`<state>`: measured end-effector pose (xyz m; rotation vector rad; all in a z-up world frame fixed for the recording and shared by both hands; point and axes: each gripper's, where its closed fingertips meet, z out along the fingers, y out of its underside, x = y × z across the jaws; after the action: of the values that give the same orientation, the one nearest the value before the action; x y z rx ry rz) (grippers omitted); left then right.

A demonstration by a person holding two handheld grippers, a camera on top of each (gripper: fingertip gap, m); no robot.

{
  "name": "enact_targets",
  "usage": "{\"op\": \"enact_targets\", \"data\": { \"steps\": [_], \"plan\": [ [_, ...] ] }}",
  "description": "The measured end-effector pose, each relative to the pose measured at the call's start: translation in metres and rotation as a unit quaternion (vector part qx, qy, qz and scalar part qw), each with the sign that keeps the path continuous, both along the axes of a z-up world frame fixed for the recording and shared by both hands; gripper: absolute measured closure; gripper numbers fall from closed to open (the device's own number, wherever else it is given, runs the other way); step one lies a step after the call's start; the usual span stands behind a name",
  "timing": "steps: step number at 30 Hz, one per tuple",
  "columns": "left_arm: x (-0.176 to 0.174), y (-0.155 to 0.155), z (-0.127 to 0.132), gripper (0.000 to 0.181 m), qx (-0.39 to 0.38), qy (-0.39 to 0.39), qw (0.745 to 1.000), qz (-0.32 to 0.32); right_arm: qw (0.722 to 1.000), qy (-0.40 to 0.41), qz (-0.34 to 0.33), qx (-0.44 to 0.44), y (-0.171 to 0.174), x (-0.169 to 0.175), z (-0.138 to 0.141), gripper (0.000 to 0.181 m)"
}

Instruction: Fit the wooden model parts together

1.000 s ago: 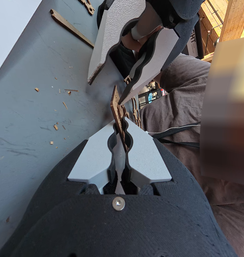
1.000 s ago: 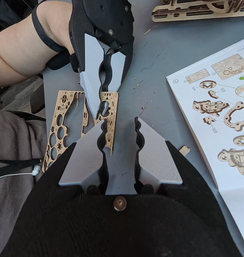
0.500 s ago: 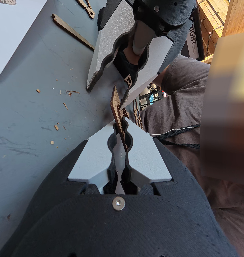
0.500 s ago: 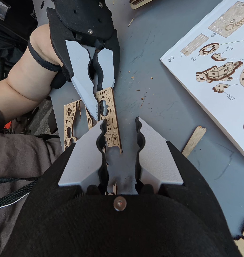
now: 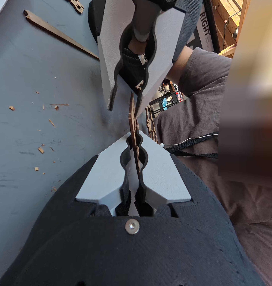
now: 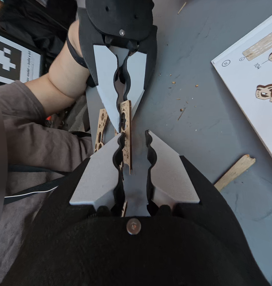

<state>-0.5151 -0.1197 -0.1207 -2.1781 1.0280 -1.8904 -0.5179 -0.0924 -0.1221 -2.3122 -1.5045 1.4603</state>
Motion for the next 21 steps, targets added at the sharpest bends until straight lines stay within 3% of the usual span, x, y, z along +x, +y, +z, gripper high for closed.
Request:
{"op": "enact_targets", "data": {
  "steps": [4, 7, 9, 14, 21],
  "plan": [
    [0.002, -0.005, 0.015, 0.180, 0.014, -0.038, 0.999, -0.016, 0.985, 0.164, -0.021, -0.042, 0.014, 0.003, 0.041, 0.158],
    [0.001, -0.008, 0.024, 0.181, 0.045, -0.060, 0.997, -0.024, 0.967, 0.252, -0.045, 0.007, 0.026, 0.012, 0.062, 0.159],
    [0.000, -0.010, 0.035, 0.181, 0.073, -0.083, 0.993, -0.031, 0.959, 0.269, -0.041, 0.083, 0.027, 0.016, 0.059, 0.158],
    [-0.002, -0.010, 0.056, 0.181, 0.116, -0.137, 0.984, -0.025, 0.930, 0.303, 0.044, 0.205, -0.005, 0.008, 0.061, 0.159],
    [-0.004, -0.017, 0.071, 0.181, 0.097, -0.188, 0.976, -0.042, 0.899, 0.354, 0.125, 0.226, -0.034, -0.003, 0.073, 0.167]
  ]
}}
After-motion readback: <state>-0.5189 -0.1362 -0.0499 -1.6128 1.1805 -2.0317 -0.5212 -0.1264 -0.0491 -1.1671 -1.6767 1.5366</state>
